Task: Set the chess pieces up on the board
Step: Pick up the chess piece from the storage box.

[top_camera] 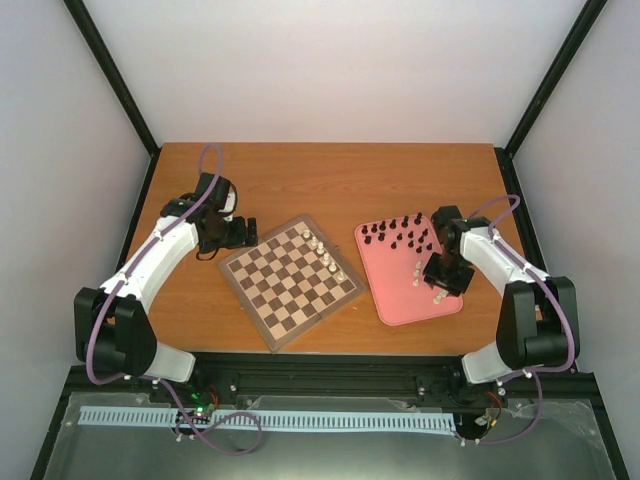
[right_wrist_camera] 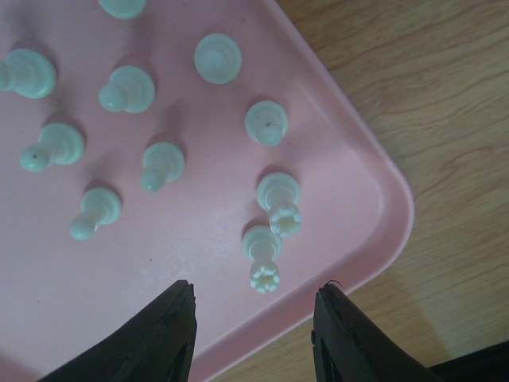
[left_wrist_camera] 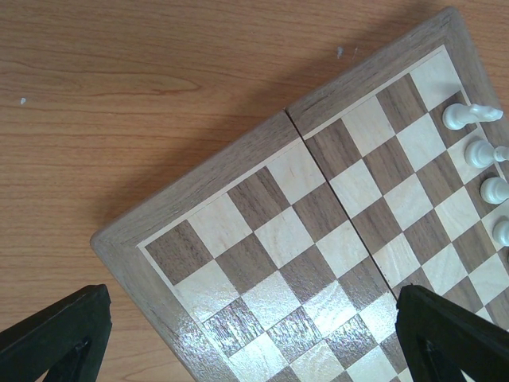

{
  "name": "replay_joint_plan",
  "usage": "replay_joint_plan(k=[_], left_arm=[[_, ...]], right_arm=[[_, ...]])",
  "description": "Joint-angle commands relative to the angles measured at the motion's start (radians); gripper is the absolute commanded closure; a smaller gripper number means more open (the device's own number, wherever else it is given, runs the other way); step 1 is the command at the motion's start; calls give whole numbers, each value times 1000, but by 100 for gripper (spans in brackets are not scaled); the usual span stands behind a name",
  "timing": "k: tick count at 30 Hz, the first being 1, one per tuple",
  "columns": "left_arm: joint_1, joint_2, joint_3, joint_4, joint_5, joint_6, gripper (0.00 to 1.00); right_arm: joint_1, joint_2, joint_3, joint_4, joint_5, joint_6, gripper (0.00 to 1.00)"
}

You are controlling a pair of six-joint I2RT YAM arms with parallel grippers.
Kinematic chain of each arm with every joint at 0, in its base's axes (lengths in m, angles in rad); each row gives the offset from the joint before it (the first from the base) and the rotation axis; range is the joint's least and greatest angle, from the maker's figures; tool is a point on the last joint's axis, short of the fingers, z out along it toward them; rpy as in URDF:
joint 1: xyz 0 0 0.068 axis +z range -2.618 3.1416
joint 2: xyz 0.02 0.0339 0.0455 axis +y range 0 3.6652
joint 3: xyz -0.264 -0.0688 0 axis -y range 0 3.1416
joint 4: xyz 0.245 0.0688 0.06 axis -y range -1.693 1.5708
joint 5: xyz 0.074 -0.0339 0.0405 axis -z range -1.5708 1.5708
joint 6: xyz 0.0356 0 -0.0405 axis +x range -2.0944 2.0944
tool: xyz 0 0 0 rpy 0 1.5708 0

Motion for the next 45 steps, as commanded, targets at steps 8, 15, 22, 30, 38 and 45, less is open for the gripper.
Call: replay_joint_plan(k=[8,15,22,30,38,45], left_arm=[[-4,2,10,-4,-12,14,0],[-5,7,10,-4,-11,14,0],[-4,11,10,-6,-14,15,0],[-5,15,9,-1,-11,14,0],[-5,22,10,-1,-7,15,0],[-5,23,12,0,-5,13,0]], right_arm=[[-13,42,-61,75,-30,37,62],[-13,63,-67,103,-10,32,63],[-13,87,-75,125,-5,31,64],[-12,73,-95,126,14,39,71],[-13,70,-98,135,16,39,83],[-13,52,-89,130,7,24,92]])
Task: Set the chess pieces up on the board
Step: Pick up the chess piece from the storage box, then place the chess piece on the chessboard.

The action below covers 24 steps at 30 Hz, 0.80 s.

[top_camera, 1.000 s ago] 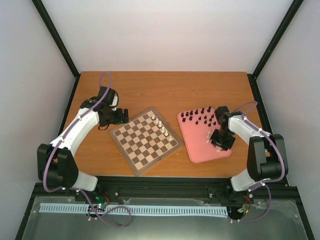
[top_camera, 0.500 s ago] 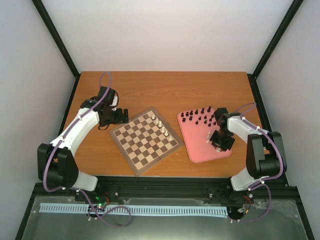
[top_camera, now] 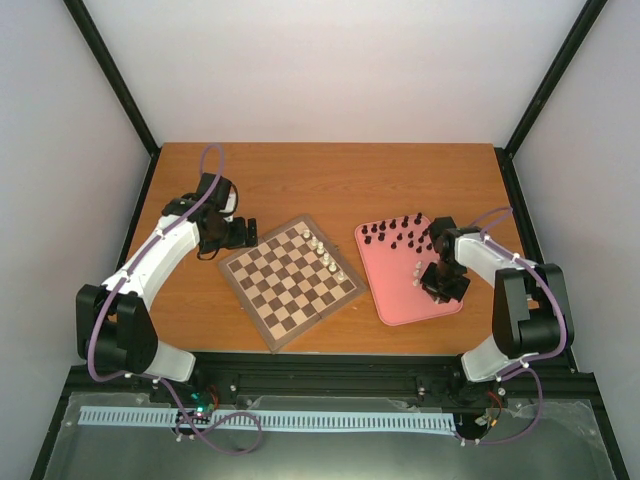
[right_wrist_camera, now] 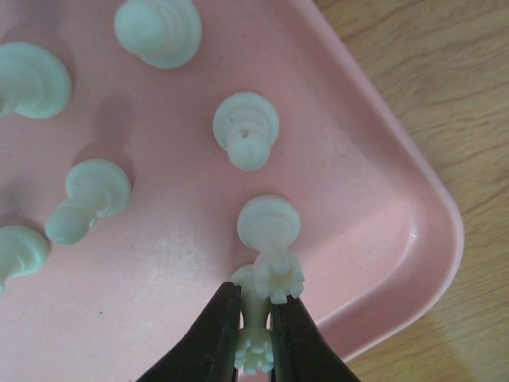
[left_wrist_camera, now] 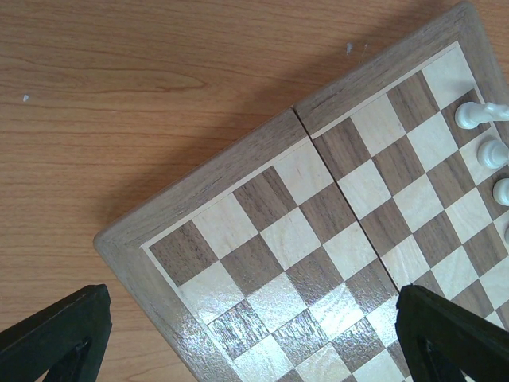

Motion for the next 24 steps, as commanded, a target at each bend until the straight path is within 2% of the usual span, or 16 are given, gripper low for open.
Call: replay_joint_plan(k=[1,9,13,16,20,24], left_arm=[[-5,9,14,1,5,12,0],[-5,0,11,2,10,11,0],[-5,-3,11,3,14,12,0],[-5,-2,14,3,18,9,0],[-4,0,22,-1,20,9,0],[-5,-3,28,-5,14,12,0]], right_arm=[[-8,-33,10,2,6,-3,93],[7,-130,69,-103,-50,-26,94],[66,-142,135,-134,-108,-43,94],[162,-88,213,-108,-143,-60,94],[321,63,388,-105,-95,-99,95],[429,189,512,-96,-89,-139,95]])
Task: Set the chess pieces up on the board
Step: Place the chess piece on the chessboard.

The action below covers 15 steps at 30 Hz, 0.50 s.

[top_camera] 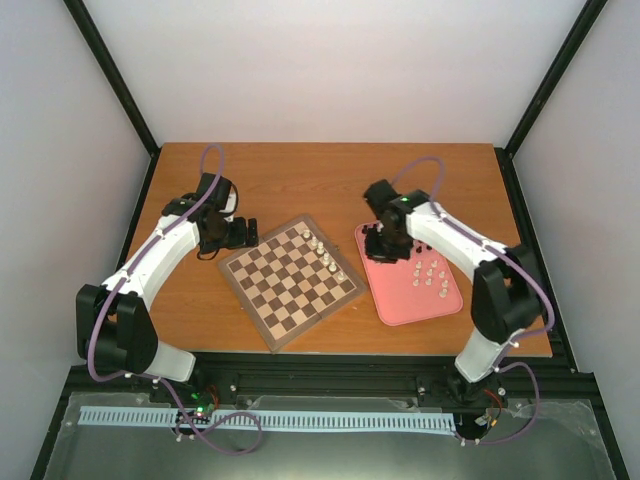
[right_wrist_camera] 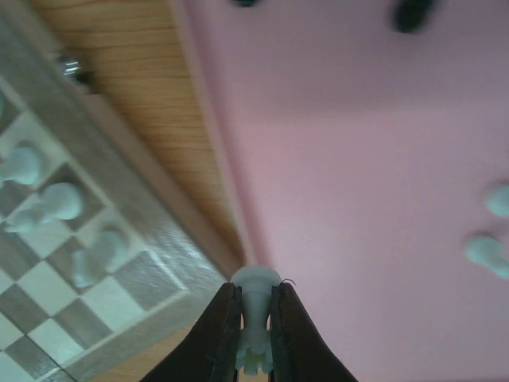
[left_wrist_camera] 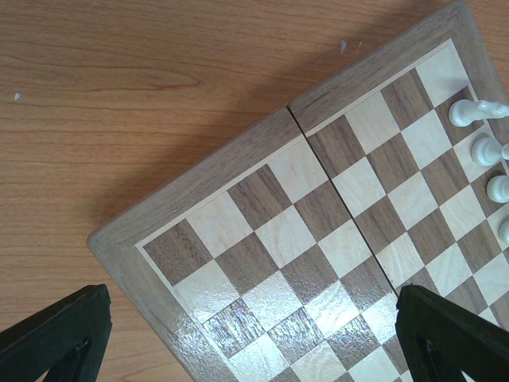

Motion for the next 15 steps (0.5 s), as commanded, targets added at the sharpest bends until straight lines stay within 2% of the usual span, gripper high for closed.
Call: replay_joint_plan(k=[1,8,15], left_arm=[[-5,-4,30,-6,-1,13,0],[-5,-4,25,-1,-8,15,0],[-5,-3,15,4,-3,13,0]], right_arm=[[96,113,105,1,3,-58,95],[189,185,129,7,-7,-105,95],[222,206,111,20,-29,-142,94]])
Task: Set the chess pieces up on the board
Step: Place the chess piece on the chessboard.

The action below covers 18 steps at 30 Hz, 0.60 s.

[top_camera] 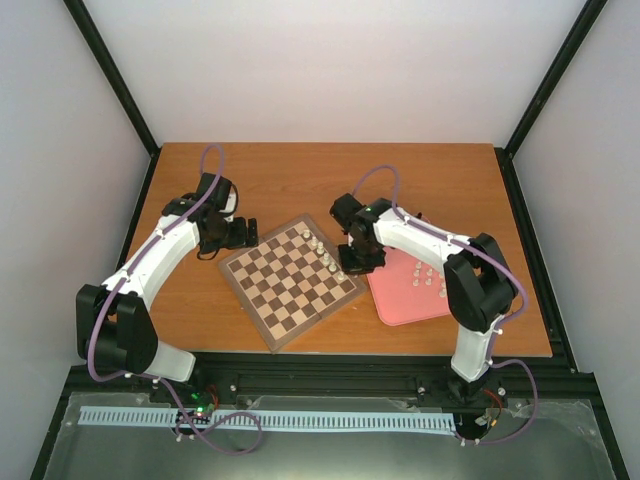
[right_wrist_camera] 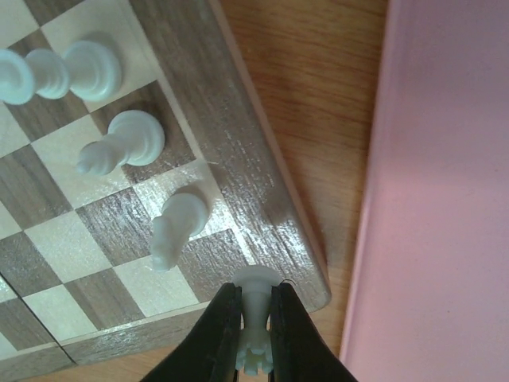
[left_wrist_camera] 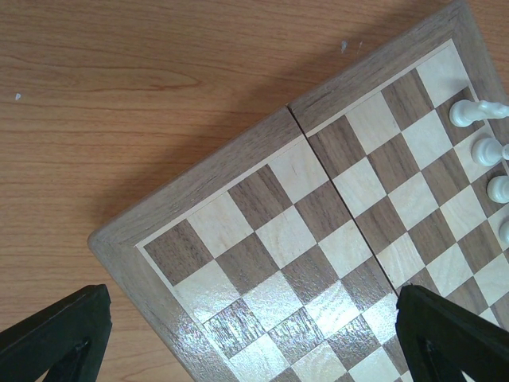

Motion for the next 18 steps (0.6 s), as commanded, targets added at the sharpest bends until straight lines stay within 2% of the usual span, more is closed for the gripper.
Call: replay_joint_plan(k=[1,18], left_arm=[[-5,-4,13,3,-2,14,0],[-5,-8,12,-4,-12,15,0]], right_arm=[[27,21,-1,3,-8,-40,94],[66,68,-24,41,-25,-70,94]])
